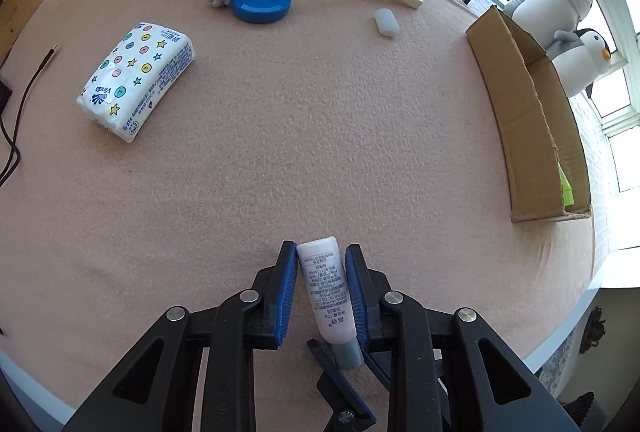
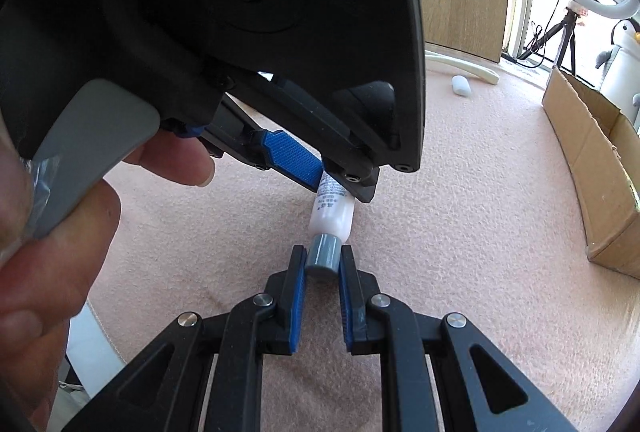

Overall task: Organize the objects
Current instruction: 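Lift the white tube with the right gripper and carry it over the box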

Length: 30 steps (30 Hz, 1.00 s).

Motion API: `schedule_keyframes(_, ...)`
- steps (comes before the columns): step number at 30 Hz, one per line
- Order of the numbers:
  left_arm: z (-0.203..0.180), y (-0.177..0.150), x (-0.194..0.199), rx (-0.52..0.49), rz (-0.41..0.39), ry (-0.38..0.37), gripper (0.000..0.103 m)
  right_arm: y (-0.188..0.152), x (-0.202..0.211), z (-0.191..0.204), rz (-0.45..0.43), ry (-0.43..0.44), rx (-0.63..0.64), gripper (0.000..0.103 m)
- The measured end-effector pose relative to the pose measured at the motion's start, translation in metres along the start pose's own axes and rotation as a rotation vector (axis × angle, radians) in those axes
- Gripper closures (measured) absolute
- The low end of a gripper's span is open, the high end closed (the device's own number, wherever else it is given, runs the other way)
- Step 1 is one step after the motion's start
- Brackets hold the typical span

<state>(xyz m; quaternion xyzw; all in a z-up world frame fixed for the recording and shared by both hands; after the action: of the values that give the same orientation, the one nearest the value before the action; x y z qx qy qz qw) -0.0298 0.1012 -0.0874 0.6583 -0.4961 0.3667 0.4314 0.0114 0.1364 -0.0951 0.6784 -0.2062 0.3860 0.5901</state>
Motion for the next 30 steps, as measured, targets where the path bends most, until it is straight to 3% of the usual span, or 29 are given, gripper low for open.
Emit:
schedule_keyframes(26, -0.105, 0.042, 0.081, -0.205, -0.163, -0.066, 0.079, 0.066, 0.062, -0.046, -0.214, -0.124, -0.081, 0.089)
schedule_keyframes(30, -0.117, 0.046, 0.082, -0.223, -0.169, -0.073, 0.079, 0.060, 0.063, -0.065, -0.229, -0.136, -0.089, 0.090)
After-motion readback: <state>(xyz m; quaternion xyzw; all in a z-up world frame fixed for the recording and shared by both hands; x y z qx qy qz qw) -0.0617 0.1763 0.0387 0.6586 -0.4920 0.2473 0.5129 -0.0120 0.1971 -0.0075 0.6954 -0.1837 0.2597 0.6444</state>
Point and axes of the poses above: each gripper's, at about its wrist camera, not at the fingertips, and x roughly against the way its jaws point, z to its left, y to its top, the point moved 2 cm from there along -x, roughly the way its jaws point, and after that the axes turned 6 degrees about -y, right-handed, at the moved point
